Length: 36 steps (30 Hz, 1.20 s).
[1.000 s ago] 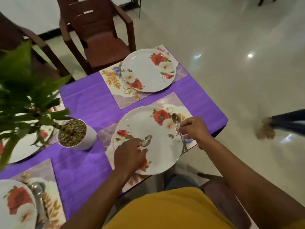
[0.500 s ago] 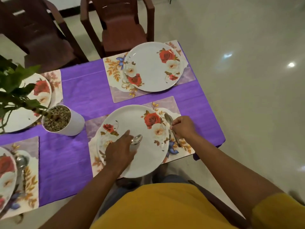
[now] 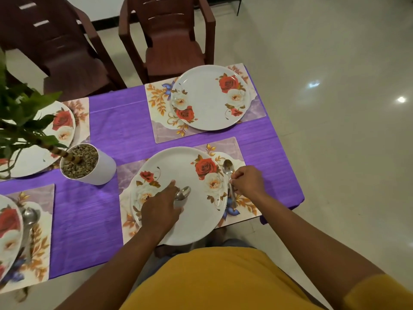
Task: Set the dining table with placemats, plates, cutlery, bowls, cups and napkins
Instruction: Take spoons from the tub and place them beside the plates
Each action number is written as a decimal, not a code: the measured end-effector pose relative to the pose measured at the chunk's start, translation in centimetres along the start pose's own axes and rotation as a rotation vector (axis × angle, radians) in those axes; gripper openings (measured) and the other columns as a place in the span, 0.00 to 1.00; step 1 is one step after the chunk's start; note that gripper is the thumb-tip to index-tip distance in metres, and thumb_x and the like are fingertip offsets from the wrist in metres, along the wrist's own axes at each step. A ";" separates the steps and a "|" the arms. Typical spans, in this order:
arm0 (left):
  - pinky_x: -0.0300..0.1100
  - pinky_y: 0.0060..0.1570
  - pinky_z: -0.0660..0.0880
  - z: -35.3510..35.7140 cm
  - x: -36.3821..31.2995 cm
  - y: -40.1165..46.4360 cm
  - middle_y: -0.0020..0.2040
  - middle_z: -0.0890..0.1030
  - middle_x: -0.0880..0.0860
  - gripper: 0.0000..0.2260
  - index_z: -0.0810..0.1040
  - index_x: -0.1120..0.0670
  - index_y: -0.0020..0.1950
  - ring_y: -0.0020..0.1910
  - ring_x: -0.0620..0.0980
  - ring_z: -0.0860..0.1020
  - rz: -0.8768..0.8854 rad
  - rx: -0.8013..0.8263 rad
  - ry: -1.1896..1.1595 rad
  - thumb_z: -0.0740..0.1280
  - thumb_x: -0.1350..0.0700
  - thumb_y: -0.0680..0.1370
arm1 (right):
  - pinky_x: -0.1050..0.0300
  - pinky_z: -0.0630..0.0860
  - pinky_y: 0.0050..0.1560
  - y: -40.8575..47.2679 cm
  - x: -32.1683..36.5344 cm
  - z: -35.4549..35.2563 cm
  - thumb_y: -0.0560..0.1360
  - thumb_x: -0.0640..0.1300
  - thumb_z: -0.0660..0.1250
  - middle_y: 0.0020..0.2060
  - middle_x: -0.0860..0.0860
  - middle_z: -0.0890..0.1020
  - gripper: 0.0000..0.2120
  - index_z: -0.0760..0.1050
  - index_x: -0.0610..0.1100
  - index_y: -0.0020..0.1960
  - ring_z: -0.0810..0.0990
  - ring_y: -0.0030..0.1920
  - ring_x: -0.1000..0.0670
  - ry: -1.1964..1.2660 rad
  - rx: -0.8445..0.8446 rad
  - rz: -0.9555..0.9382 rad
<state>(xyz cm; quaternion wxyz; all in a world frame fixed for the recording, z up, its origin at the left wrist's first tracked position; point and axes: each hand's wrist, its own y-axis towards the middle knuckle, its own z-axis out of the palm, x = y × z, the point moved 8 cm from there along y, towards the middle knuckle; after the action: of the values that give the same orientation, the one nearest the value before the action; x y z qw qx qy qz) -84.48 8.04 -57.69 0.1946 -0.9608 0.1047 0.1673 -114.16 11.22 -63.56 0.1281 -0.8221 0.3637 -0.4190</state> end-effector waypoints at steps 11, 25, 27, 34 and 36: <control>0.50 0.57 0.81 0.3 0.3 0.3 0.73 0.78 0.51 0.37 0.63 0.47 0.83 0.64 0.54 0.81 -0.002 -0.012 0.008 0.75 0.46 0.77 | 0.45 0.85 0.44 0.3 0.6 0.1 0.70 0.37 0.78 0.34 0.52 0.84 0.12 0.80 0.50 0.34 0.85 0.37 0.48 -0.047 -0.016 -0.037; 0.49 0.61 0.79 0.6 -0.1 0.3 0.75 0.76 0.51 0.35 0.64 0.46 0.82 0.67 0.54 0.80 -0.041 0.006 0.034 0.75 0.47 0.78 | 0.49 0.85 0.44 0.2 1.8 -0.3 0.72 0.35 0.76 0.37 0.53 0.84 0.12 0.80 0.50 0.36 0.85 0.39 0.49 -0.105 0.024 -0.101; 0.48 0.61 0.79 0.5 0.0 0.4 0.74 0.76 0.50 0.35 0.64 0.46 0.82 0.66 0.53 0.80 -0.039 0.026 0.030 0.75 0.46 0.78 | 0.52 0.84 0.44 -0.2 2.1 -0.7 0.71 0.35 0.76 0.37 0.55 0.83 0.12 0.80 0.51 0.36 0.84 0.41 0.51 -0.104 0.022 -0.109; 0.40 0.42 0.73 -1.9 -0.8 0.7 0.51 0.86 0.49 0.13 0.83 0.49 0.58 0.46 0.50 0.83 -0.012 -0.108 -0.010 0.73 0.43 0.78 | 0.43 0.85 0.47 -2.8 2.8 -2.8 0.71 0.33 0.72 0.37 0.51 0.85 0.09 0.82 0.47 0.40 0.85 0.41 0.47 0.058 -0.002 -0.093; 0.39 0.38 0.72 -2.3 -1.6 0.6 0.45 0.85 0.48 0.11 0.83 0.49 0.53 0.41 0.47 0.81 -0.019 -0.113 -0.059 0.73 0.43 0.78 | 0.45 0.85 0.49 -4.5 3.5 -2.6 0.72 0.36 0.74 0.38 0.52 0.85 0.07 0.83 0.48 0.42 0.85 0.41 0.49 0.116 0.040 -0.122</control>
<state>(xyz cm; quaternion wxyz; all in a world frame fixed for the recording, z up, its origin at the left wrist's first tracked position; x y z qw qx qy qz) -85.44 6.79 -55.30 0.1445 -0.9658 0.0803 0.1996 -112.64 12.10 -57.54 0.0976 -0.8143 0.3113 -0.4801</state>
